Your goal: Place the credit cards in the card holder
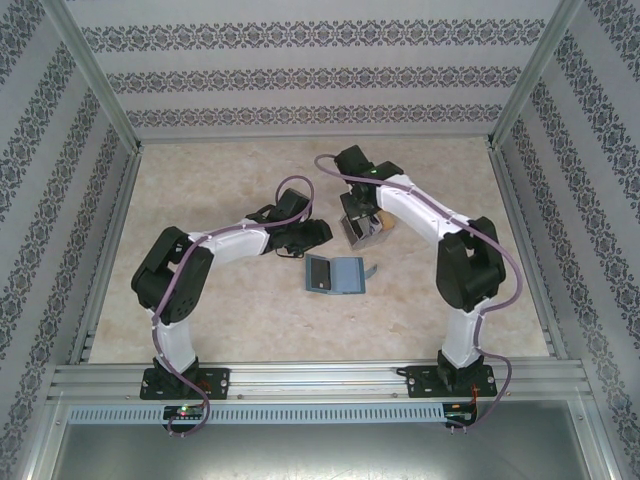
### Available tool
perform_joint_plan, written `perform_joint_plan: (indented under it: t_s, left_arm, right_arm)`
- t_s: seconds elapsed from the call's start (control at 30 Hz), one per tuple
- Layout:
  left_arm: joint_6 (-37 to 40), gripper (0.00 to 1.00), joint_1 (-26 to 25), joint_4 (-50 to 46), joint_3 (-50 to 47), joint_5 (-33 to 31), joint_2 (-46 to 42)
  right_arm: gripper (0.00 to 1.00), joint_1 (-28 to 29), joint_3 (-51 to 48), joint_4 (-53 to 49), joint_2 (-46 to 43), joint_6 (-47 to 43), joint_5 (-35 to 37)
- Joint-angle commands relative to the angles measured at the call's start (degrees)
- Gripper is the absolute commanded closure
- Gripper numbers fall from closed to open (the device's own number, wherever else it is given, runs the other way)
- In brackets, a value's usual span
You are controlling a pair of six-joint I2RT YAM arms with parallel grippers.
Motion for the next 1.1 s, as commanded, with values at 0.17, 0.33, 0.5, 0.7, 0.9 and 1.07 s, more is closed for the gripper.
perform_joint_plan:
  t_s: [0.17, 0.33, 0.5, 0.7, 0.9, 1.07]
  left_arm:
    - [0.6, 0.34, 1.0, 5.3, -5.1, 2.7, -9.6]
    - [-6.0, 0.25, 3.2, 21.5, -10.7, 15.6, -10.6]
    - [-10.8, 0.22, 3.4, 31.3, -10.1, 23.5, -7.4]
    - [-14.8, 0.27, 3.5, 38.1, -9.2, 26.3, -5.1]
    - [-16.5, 0.46, 3.5, 42.1, -10.3, 27.6, -4.6]
    - [-16.0, 0.61, 3.4, 40.8, -11.1, 26.6, -5.3]
  right_arm:
    - [1.0, -3.5, -11.2, 7.4, -16.1, 12.1, -15.9]
    - [1.0, -8.6, -24.1, 20.8, -25.3, 26.0, -34.1]
    - [1.0, -10.4, -31.7, 31.5, -28.8, 35.3, -43.8]
    - [1.0, -10.9, -34.5, 35.8, -29.4, 38.6, -48.1]
    - [1.0, -11.2, -36.3, 38.3, -28.8, 40.2, -50.8]
    - [1.0, -11.5, -37.0, 37.8, -28.5, 39.6, -50.4]
